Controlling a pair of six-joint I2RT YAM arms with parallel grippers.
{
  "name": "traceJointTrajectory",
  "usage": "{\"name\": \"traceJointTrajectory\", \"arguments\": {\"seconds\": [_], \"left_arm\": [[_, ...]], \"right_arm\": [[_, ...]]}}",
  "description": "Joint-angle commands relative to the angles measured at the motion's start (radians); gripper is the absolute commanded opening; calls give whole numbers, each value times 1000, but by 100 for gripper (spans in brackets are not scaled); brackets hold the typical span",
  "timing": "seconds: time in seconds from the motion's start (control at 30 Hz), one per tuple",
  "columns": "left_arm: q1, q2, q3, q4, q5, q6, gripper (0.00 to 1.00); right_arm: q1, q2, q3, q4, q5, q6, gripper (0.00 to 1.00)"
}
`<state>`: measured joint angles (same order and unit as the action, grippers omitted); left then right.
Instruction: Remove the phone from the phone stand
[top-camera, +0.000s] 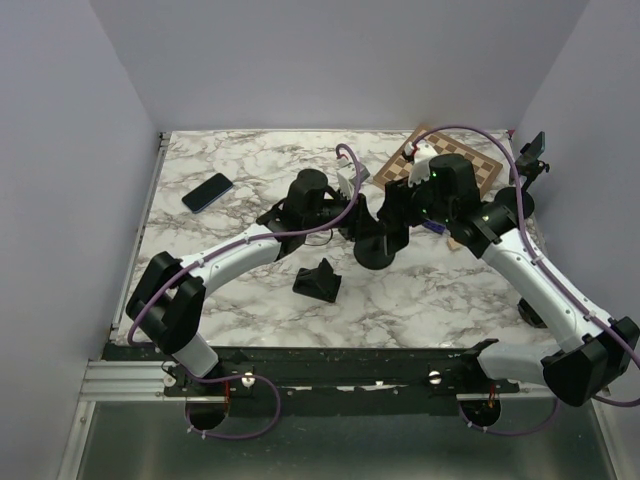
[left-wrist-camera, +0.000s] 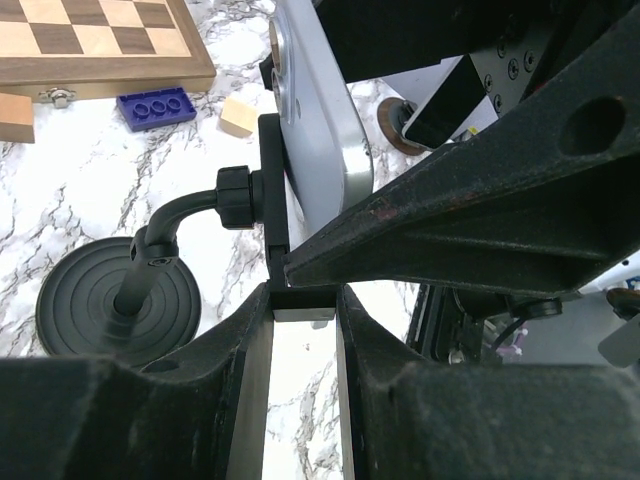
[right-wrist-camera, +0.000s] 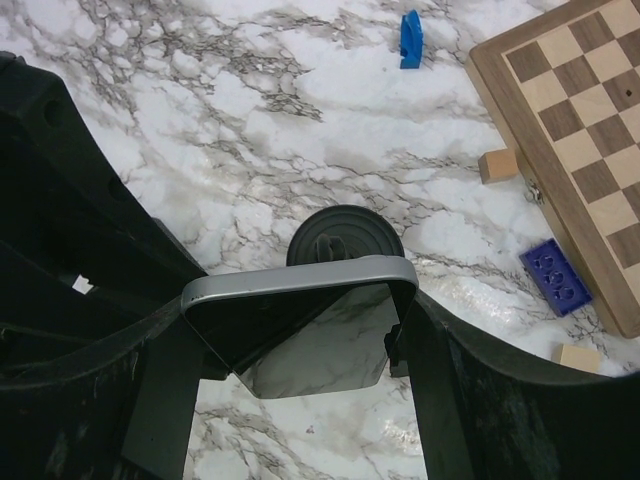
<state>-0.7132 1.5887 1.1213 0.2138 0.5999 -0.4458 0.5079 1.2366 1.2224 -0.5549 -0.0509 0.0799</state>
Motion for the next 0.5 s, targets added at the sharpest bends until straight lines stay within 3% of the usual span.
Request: {"name": "traceJointTrajectory", "arguments": {"seconds": [0.0,0.27,0.47], "left_arm": [[18,-10,15,16,62,17,0],[25,-1,25,13,75,6,0],[29,7,30,5,71,1,0]], "right_arm": [[-8,-20,34,-42,-127,-50,1],[-8,4,94,-115,-266,-60,1],[-8,-48,69,-71,-341,-6,1]]}}
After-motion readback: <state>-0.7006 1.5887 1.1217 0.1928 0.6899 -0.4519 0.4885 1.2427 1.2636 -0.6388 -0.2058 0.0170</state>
